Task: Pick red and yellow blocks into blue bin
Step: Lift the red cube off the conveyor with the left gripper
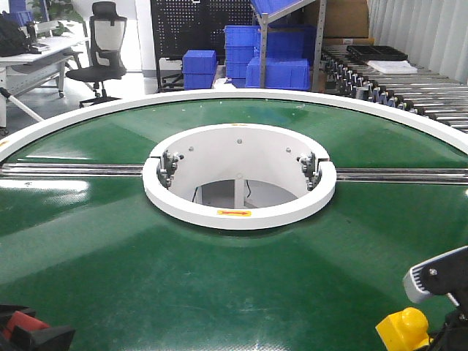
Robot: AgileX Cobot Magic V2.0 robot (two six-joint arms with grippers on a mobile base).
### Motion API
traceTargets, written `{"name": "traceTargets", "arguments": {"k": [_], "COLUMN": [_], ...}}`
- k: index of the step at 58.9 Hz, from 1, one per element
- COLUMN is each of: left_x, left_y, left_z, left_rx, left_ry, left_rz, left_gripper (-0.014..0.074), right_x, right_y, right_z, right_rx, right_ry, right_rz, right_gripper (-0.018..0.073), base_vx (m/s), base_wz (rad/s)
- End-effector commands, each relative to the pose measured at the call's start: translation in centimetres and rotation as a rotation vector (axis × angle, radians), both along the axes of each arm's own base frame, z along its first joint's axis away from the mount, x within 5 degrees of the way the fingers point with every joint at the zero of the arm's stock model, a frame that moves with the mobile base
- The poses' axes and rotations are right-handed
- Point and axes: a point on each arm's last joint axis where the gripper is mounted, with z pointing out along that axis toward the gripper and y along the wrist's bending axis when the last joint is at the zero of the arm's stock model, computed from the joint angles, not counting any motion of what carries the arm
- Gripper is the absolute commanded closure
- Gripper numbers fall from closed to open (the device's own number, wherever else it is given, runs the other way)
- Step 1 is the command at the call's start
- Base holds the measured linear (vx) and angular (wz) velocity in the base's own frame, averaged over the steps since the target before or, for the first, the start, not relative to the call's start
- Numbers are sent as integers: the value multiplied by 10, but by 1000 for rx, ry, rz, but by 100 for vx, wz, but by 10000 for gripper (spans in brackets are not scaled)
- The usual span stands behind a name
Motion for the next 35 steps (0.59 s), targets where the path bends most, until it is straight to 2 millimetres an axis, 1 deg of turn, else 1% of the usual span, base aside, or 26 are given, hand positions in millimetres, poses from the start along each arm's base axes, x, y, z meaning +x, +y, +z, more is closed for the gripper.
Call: {"name": "traceTargets", "arguments": {"k": [1,35], "left_x": [0,0], "left_y": [-2,-2], "left_z": [17,17], "left_rx": [-57,-57], "left_ry": [-95,-95], "left_rz": [-4,-4], "left_gripper": [362,362], "right_x": [3,3], "right_y": [0,0], "right_z": [16,16], "right_rx": [21,21], "right_ry": [-106,-106], "right_rz": [6,6], "right_gripper": [328,328], "base_vx": [0,0], "base_wz": [0,0]}}
